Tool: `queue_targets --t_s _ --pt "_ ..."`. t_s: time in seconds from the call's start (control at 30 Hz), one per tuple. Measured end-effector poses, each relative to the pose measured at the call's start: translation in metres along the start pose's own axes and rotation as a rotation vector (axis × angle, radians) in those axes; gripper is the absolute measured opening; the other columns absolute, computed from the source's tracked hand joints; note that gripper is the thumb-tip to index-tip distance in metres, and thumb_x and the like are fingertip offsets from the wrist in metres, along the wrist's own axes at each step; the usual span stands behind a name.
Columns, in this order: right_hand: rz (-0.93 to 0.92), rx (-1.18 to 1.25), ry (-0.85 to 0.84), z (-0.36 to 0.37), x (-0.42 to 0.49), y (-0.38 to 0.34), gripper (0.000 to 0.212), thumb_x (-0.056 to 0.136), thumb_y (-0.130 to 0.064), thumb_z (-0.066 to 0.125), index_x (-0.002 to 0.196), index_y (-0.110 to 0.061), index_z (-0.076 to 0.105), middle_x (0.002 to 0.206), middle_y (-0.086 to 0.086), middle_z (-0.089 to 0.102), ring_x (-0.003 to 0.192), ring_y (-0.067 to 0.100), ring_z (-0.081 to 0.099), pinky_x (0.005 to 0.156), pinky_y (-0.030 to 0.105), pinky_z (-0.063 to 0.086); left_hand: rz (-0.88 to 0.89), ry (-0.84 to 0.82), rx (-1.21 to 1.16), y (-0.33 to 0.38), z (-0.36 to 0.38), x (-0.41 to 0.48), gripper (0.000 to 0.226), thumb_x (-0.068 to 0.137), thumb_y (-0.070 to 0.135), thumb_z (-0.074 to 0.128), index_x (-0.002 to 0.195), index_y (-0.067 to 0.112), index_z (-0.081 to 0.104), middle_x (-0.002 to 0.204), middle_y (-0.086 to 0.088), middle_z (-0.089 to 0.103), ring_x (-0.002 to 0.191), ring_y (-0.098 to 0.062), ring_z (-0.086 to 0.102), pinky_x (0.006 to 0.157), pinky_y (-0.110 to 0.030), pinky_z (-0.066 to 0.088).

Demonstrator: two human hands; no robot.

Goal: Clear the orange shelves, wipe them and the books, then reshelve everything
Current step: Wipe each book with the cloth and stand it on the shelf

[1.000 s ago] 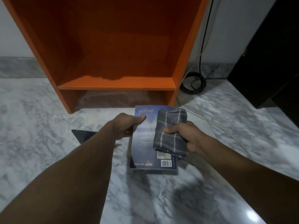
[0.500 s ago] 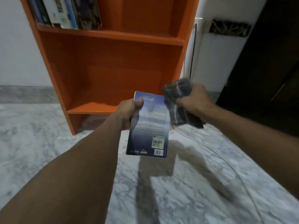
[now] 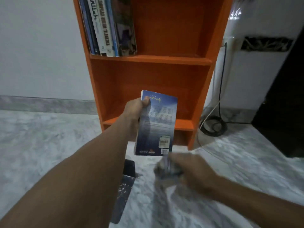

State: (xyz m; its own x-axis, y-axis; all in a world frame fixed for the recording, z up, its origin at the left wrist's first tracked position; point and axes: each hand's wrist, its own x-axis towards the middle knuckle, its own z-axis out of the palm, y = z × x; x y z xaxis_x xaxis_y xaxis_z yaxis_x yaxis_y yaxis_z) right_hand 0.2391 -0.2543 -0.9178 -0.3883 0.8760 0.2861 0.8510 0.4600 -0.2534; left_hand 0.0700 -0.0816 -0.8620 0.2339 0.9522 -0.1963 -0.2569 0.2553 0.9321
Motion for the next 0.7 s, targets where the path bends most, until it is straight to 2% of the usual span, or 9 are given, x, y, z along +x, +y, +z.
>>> queue_targets --t_s 0.1,0.17,0.27,0.33,0.47,0.53,0.6,0.63,0.7 --pt "0.091 0.009 0.476 -0.050 0.057 0.012 0.035 0.068 0.003 0.073 0.094 -0.015 0.060 0.073 -0.009 0.055 0.064 0.014 0.054 0.050 0.020 0.040 -0.088 -0.051 -0.045 -0.010 0.005 -0.005 0.037 0.094 0.032 0.058 0.120 0.005 0.059 0.126 -0.025 0.063 0.110 -0.046 0.063 0.092 -0.064 0.048" --pt "0.157 -0.068 0.590 -0.075 0.099 0.021 0.035 0.075 0.002 0.067 0.104 -0.015 0.059 0.080 -0.002 0.061 0.072 0.020 0.057 0.055 0.023 0.036 -0.125 -0.118 -0.077 -0.009 0.013 -0.008 0.041 0.096 0.034 0.054 0.124 0.005 0.059 0.126 -0.022 0.064 0.114 -0.041 0.062 0.097 -0.059 0.046" --pt "0.196 -0.133 0.486 -0.056 0.112 0.016 0.054 0.073 0.013 0.057 0.120 -0.013 0.057 0.114 0.012 0.064 0.102 0.031 0.060 0.075 0.037 0.050 -0.112 -0.167 -0.135 -0.003 0.023 -0.005 0.037 0.095 0.033 0.053 0.115 0.004 0.064 0.118 -0.017 0.067 0.107 -0.036 0.065 0.100 -0.056 0.046" --pt "0.088 -0.173 0.389 -0.009 0.078 0.016 0.065 0.065 0.018 0.060 0.124 -0.009 0.058 0.123 0.018 0.060 0.106 0.039 0.061 0.078 0.045 0.056 -0.070 -0.126 -0.131 0.002 0.021 -0.001 0.043 0.093 0.034 0.060 0.118 -0.001 0.064 0.116 -0.019 0.069 0.102 -0.038 0.068 0.094 -0.059 0.050" --pt "-0.180 -0.113 -0.171 0.041 -0.009 0.002 0.028 0.083 -0.017 0.054 0.110 -0.024 0.054 0.107 0.007 0.061 0.091 0.032 0.062 0.072 0.043 0.053 -0.042 -0.077 -0.109 0.001 0.008 0.002 0.044 0.094 0.032 0.059 0.126 0.001 0.060 0.117 -0.022 0.069 0.103 -0.043 0.068 0.090 -0.063 0.051" --pt "-0.150 -0.024 0.009 0.016 -0.001 0.004 0.026 0.075 -0.011 0.060 0.099 -0.021 0.060 0.089 0.000 0.065 0.077 0.022 0.063 0.065 0.035 0.053 -0.065 -0.085 -0.116 -0.001 0.008 0.004 0.046 0.094 0.032 0.059 0.127 0.000 0.058 0.118 -0.022 0.068 0.104 -0.044 0.067 0.091 -0.063 0.050" --pt "-0.054 0.027 0.370 -0.024 0.032 0.010 0.037 0.064 0.003 0.070 0.094 -0.017 0.066 0.079 -0.007 0.063 0.070 0.014 0.059 0.059 0.031 0.053 -0.062 -0.076 -0.106 -0.002 0.011 0.001 0.041 0.095 0.031 0.058 0.118 -0.003 0.060 0.110 -0.018 0.070 0.094 -0.038 0.070 0.082 -0.053 0.057" --pt "0.005 0.018 0.540 -0.045 0.053 0.015 0.039 0.064 0.005 0.071 0.095 -0.018 0.066 0.078 -0.010 0.060 0.070 0.011 0.057 0.058 0.031 0.052 -0.061 -0.070 -0.080 -0.001 0.015 -0.001 0.036 0.096 0.031 0.057 0.110 -0.002 0.062 0.102 -0.015 0.070 0.086 -0.033 0.071 0.075 -0.046 0.058" --pt "0.123 -0.013 0.638 -0.068 0.089 0.019 0.039 0.072 0.004 0.066 0.103 -0.020 0.063 0.088 -0.008 0.063 0.079 0.011 0.057 0.065 0.032 0.052 -0.059 -0.084 -0.031 0.004 0.022 -0.003 0.030 0.099 0.031 0.053 0.097 0.003 0.065 0.088 -0.012 0.070 0.075 -0.029 0.069 0.069 -0.039 0.057"
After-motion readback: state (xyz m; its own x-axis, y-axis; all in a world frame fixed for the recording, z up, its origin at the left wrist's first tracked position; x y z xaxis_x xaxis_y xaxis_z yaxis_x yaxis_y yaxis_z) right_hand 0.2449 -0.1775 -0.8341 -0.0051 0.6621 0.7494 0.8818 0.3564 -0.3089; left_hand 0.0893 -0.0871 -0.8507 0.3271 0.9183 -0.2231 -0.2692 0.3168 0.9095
